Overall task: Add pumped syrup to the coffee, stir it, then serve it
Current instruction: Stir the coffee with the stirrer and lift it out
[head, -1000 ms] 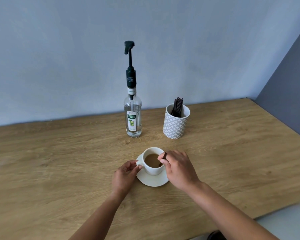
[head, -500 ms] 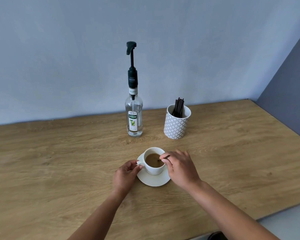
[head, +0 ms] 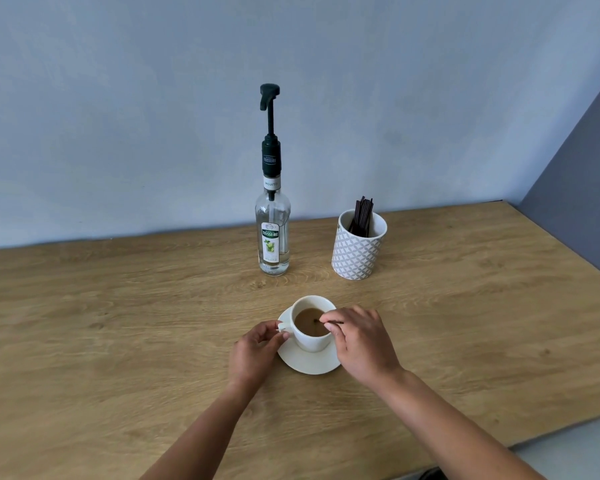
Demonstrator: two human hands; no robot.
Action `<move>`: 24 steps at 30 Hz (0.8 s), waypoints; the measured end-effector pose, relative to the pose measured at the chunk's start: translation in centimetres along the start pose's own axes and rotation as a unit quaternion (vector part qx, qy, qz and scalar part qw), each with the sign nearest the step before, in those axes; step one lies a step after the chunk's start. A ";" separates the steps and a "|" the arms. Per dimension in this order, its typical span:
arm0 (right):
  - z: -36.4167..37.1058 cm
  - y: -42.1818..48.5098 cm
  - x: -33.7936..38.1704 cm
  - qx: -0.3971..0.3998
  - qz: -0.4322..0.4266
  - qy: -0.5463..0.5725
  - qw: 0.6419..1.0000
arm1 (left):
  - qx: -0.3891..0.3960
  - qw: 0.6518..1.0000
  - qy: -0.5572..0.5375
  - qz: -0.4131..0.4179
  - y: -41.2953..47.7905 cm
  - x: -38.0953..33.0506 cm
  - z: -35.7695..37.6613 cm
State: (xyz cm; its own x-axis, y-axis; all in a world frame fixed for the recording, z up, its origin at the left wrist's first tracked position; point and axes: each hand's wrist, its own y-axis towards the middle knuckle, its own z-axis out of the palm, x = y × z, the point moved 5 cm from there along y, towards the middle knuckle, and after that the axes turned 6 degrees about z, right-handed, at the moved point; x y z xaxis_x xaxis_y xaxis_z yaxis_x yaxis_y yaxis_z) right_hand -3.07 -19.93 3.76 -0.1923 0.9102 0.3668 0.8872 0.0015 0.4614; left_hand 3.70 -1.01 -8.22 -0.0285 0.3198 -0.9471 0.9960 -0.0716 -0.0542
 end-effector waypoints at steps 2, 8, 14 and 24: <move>-0.2 -0.1 0.1 -0.004 -0.007 -0.014 1.000 | 0.000 1.000 0.000 -0.003 0.0 0.1 0.0; 0.1 -0.5 0.6 -0.004 -0.003 0.023 1.000 | -0.003 1.000 0.006 0.000 0.1 0.2 0.0; 0.8 0.0 -0.3 0.002 0.052 0.054 0.997 | 0.002 1.000 -0.009 -0.005 0.1 0.4 0.0; 0.0 0.1 -0.7 -0.012 0.049 0.049 0.998 | 0.004 1.000 -0.023 -0.001 0.1 0.6 -0.1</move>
State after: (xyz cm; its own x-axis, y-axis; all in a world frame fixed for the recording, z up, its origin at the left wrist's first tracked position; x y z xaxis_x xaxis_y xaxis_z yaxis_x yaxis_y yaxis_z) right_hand -2.86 -20.53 3.55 -0.1465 0.8606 0.4877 0.8938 -0.0961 0.4380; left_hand 3.79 -0.79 -8.74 -0.0343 0.2763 -0.9605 0.9952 -0.0791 -0.0583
